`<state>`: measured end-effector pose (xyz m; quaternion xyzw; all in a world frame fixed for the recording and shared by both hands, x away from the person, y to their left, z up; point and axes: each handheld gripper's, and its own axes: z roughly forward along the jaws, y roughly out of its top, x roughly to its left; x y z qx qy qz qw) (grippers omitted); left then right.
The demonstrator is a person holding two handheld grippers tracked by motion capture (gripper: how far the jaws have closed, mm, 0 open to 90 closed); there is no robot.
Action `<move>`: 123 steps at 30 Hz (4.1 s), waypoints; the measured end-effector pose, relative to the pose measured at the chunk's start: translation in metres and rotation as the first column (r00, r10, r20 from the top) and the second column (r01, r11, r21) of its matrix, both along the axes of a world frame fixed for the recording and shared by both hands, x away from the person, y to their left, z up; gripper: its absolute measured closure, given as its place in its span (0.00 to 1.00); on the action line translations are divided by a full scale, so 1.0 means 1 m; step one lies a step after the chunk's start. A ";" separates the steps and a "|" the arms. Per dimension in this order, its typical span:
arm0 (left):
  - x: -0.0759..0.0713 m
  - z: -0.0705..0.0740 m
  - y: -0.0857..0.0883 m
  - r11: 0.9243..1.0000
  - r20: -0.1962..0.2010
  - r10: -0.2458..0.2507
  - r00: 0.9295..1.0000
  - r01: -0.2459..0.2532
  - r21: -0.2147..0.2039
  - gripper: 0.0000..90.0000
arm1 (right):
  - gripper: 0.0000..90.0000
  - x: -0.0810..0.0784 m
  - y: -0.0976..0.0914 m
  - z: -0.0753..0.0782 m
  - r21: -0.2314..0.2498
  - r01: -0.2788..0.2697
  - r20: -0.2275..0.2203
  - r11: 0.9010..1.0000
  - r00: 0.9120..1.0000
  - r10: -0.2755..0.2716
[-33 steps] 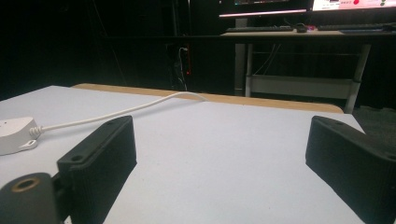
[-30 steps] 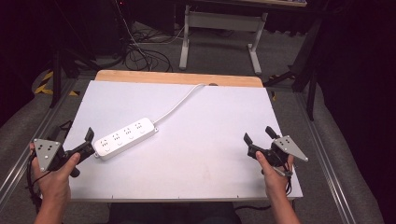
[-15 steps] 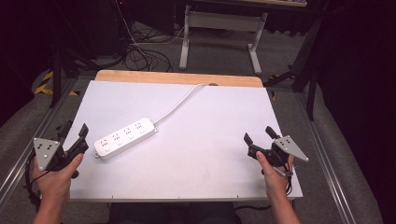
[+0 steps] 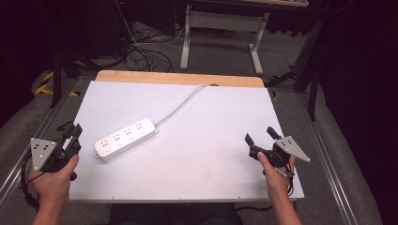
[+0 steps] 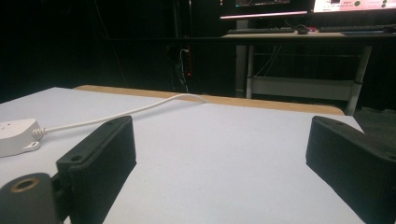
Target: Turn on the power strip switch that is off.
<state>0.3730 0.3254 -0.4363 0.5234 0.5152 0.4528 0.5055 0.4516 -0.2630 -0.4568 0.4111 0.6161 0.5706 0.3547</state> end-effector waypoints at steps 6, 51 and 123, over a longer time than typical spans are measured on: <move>-0.003 0.005 0.001 1.000 -0.020 0.012 1.000 -0.012 0.013 0.99 | 0.10 0.000 0.001 0.000 0.001 -0.007 -0.003 1.000 1.000 0.007; 0.056 -0.003 -0.062 0.916 -0.424 -0.263 0.866 0.362 0.171 1.00 | 0.10 0.000 0.000 -0.002 0.004 -0.006 -0.013 1.000 1.000 0.006; 0.075 -0.029 -0.052 0.936 -0.622 -0.249 0.742 0.350 0.042 1.00 | 0.11 -0.001 -0.003 -0.001 0.026 0.012 -0.019 1.000 1.000 -0.011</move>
